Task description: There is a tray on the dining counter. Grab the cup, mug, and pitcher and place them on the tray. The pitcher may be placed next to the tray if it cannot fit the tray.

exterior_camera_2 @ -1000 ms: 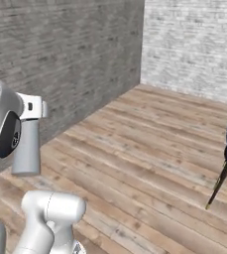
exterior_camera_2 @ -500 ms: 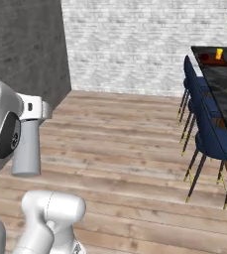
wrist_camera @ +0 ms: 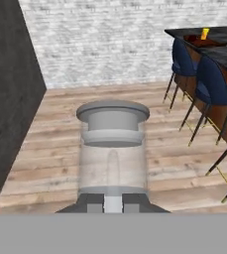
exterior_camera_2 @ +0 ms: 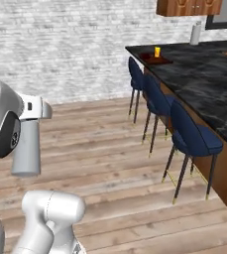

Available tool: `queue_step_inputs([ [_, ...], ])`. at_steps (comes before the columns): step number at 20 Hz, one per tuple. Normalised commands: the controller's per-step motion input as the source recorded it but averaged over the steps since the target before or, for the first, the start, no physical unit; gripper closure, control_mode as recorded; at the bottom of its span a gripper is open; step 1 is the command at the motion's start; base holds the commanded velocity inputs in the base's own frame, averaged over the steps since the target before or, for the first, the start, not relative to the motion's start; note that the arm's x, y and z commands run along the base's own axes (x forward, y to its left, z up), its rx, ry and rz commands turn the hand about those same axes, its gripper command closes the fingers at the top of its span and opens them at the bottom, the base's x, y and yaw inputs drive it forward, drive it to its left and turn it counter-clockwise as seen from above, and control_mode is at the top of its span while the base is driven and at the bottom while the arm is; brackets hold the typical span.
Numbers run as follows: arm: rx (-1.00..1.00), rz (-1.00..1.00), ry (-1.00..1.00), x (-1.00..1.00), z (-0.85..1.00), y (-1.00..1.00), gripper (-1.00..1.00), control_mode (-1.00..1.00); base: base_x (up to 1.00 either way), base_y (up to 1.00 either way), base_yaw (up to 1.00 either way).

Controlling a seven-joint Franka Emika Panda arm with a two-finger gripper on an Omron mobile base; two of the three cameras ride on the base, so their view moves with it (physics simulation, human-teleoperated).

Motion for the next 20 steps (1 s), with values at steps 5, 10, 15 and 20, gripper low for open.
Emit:
queue_step_inputs([
  [5,0.0,0.0,0.0,0.0,0.0,0.0,1.0,1.0,1.0,0.93,-0.52],
  [10,0.0,0.0,0.0,0.0,0.0,0.0,1.0,1.0,1.0,0.81,-0.46],
  [15,0.0,0.0,0.0,0.0,0.0,0.0,1.0,1.0,0.91,0.97,-0.4],
  [20,0.0,0.0,0.0,0.0,0.0,0.0,1.0,1.0,0.48,1.0,-0.31],
])
